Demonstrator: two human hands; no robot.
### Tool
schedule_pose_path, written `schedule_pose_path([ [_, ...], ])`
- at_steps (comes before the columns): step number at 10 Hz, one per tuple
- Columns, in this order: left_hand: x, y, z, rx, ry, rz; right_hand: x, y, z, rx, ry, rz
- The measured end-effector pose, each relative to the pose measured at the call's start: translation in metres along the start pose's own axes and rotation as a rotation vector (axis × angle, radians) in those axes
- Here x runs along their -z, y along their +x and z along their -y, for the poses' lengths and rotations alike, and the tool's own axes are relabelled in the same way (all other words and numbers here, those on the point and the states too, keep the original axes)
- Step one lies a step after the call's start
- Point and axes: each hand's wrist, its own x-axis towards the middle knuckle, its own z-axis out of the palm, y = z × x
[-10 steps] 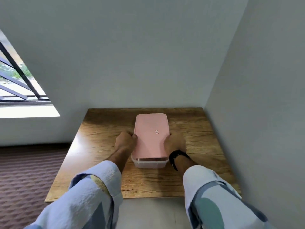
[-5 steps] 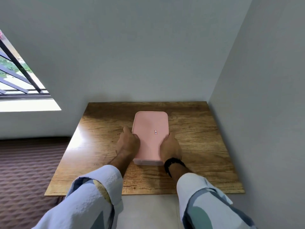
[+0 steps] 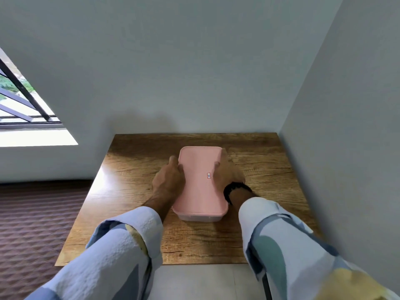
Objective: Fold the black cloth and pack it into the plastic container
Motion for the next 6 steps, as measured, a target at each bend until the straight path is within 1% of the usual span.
schedule_pose_path([
  [1, 0.000, 0.017, -0.002, 0.014, -0.015, 0.042, -0.006, 0.006, -0.008, 0.040, 0.006, -0.035],
  [2, -0.004, 0.024, 0.000, -0.061, 0.074, 0.084, -0.009, 0.007, -0.012, 0.050, 0.035, -0.047],
  [3, -0.008, 0.030, 0.001, -0.095, 0.146, 0.108, -0.009, 0.009, -0.011, 0.048, 0.051, -0.034],
  [4, -0.004, 0.034, -0.001, -0.096, 0.246, 0.193, -0.003, 0.009, -0.009, 0.030, 0.079, 0.033],
  [5, 0.024, 0.035, -0.011, -0.102, 0.290, 0.291, 0.016, 0.005, -0.004, 0.007, 0.113, 0.155],
  [6, 0.065, 0.032, -0.025, -0.223, 0.222, 0.008, 0.044, -0.008, 0.013, 0.047, -0.014, -0.058],
])
